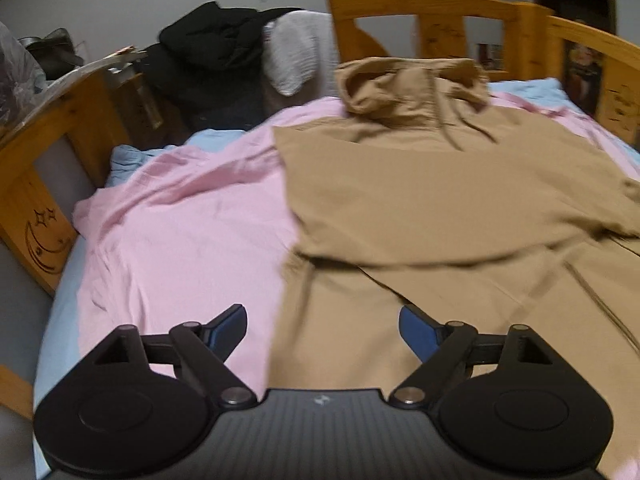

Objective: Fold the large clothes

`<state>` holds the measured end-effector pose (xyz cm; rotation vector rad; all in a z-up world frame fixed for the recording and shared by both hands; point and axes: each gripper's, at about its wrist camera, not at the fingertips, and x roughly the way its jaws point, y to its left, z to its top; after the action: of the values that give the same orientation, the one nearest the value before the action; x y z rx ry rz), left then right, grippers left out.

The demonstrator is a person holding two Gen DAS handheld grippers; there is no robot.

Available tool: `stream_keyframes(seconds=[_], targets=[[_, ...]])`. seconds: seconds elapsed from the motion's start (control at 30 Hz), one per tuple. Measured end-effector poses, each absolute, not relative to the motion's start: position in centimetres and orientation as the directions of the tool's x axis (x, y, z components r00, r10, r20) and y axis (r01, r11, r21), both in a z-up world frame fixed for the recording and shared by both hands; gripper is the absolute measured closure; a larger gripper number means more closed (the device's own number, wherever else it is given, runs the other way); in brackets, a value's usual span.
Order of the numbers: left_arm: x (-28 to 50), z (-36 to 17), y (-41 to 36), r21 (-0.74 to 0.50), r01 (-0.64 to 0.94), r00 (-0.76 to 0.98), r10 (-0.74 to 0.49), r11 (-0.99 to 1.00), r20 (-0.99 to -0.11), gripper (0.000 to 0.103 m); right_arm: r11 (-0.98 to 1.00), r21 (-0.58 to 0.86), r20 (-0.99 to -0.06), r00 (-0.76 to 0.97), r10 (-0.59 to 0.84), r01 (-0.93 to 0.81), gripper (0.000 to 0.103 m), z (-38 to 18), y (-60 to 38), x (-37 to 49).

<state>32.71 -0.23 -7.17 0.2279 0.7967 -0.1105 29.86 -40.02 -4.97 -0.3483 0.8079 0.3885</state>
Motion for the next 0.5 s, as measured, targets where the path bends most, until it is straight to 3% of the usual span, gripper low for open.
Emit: stream_keyframes(seconds=[0.23,0.37,0.5], targets=[[31.6,-7.4,-0.2,0.128,0.175,0.662,-0.020,0.976,-0.749,0.014,0.846,-0.137,-0.766,0.597,0.240,-0.516,0.015,-5.5,-37.9,29.3],[33.1,-7.3,1.2,0.061,0.144,0.675,-0.053,0.988,-0.736,0.009,0.917,-0.067,-0.760,0.615,0.208,-0.393,0.008,-4.8,-37.5,31.5],[34.2,-7.7,2.2,0.071,0.169,0.683,-0.065,0.983,-0.728,0.009,0.958,-0.038,-0.784,0.603,0.148,-0.284,0.007,-4.4,-37.3,32.5]])
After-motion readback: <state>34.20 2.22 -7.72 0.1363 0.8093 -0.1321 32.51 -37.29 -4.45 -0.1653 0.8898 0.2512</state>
